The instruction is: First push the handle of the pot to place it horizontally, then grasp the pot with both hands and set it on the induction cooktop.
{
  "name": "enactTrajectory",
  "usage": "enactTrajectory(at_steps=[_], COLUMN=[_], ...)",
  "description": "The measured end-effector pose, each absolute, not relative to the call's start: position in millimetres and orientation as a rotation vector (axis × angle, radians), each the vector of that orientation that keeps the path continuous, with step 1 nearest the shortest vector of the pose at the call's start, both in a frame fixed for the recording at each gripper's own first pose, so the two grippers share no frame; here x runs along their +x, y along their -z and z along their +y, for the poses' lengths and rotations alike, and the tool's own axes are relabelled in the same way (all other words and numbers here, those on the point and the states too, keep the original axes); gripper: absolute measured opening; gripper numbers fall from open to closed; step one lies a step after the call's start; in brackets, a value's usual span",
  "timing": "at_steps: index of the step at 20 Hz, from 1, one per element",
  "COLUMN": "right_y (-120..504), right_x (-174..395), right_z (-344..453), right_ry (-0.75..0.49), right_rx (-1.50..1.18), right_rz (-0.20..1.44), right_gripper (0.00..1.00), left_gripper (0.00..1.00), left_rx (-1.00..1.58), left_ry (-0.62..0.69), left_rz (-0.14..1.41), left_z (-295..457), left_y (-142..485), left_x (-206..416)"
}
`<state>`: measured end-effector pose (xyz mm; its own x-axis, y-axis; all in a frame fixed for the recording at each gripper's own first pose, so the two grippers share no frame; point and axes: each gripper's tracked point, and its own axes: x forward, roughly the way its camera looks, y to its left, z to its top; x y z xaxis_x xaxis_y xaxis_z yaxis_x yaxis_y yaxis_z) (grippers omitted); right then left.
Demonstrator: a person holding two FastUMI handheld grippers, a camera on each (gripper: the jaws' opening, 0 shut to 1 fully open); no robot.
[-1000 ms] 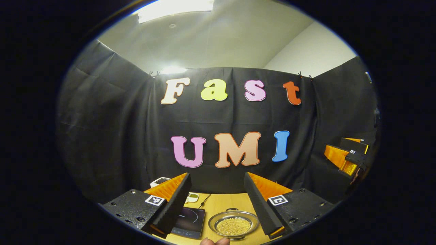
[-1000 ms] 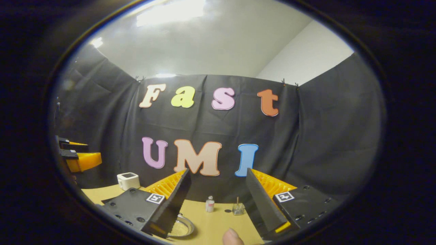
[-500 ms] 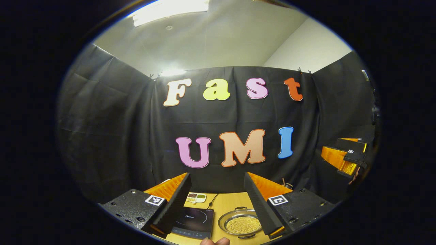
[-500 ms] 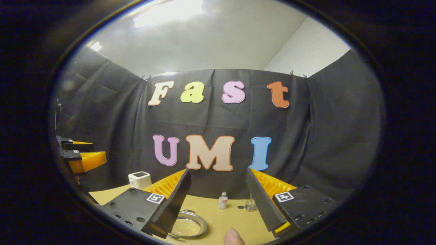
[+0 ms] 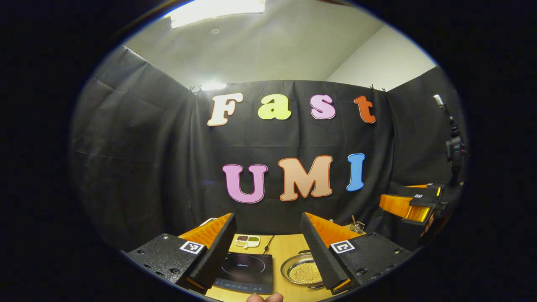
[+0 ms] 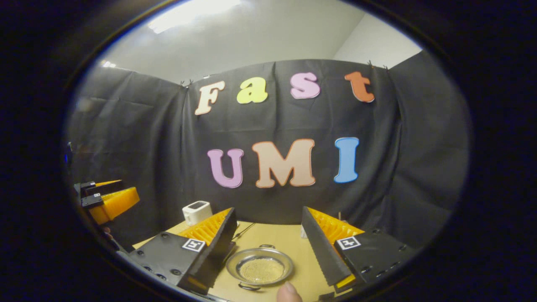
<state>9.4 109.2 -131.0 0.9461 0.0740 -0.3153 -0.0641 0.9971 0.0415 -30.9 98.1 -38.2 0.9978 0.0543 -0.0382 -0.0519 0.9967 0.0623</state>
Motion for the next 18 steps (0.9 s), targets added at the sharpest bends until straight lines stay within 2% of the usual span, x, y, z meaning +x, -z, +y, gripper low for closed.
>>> enactTrajectory(at_steps=[3, 5, 6, 8, 9, 12, 14, 15, 16, 17, 18], right_y=[149.8, 162.6, 169.3, 182.0, 189.9, 218.1, 238.0, 247.4, 259.2, 277.0, 286.2], right_x=[10.6, 11.0, 10.7, 14.8, 16.8, 24.8, 30.9, 34.4, 36.8, 40.1, 41.3], right_z=[129.9, 138.2, 141.8, 145.4, 144.3, 154.5, 156.4, 156.6, 158.7, 160.8, 160.2], right_ry=[-0.078, -0.071, -0.069, -0.063, -0.057, -0.095, -0.121, -0.137, -0.153, -0.168, -0.182], right_rx=[0.029, 0.008, -0.001, -0.038, -0.057, -0.056, -0.041, -0.021, -0.006, 0.011, 0.025], right_rz=[0.368, 0.393, 0.408, 0.428, 0.439, 0.485, 0.531, 0.553, 0.583, 0.611, 0.642], right_gripper=[0.89, 0.70, 0.65, 0.51, 0.48, 0.31, 0.24, 0.21, 0.07, 0.14, 0.03], left_gripper=[0.94, 0.91, 0.93, 0.91, 0.94, 0.92, 0.91, 0.95, 0.95, 0.92, 0.91], left_rx=[0.054, 0.042, 0.038, 0.029, 0.022, 0.019, 0.017, 0.015, 0.017, 0.021, 0.025], left_ry=[-0.044, -0.041, -0.046, -0.064, -0.075, -0.113, -0.138, -0.147, -0.156, -0.165, -0.176], left_rz=[0.059, 0.071, 0.077, 0.081, 0.089, 0.108, 0.132, 0.133, 0.135, 0.136, 0.140], left_z=[112.7, 120.6, 126.3, 135.7, 139.5, 147.4, 149.2, 148.6, 148.4, 149.0, 149.6], left_y=[47.8, 54.4, 57.6, 62.3, 67.0, 78.6, 86.2, 84.9, 85.7, 86.2, 86.9], left_x=[-35.2, -33.5, -33.0, -29.0, -26.5, -20.7, -16.1, -12.0, -7.3, -3.0, 3.7])
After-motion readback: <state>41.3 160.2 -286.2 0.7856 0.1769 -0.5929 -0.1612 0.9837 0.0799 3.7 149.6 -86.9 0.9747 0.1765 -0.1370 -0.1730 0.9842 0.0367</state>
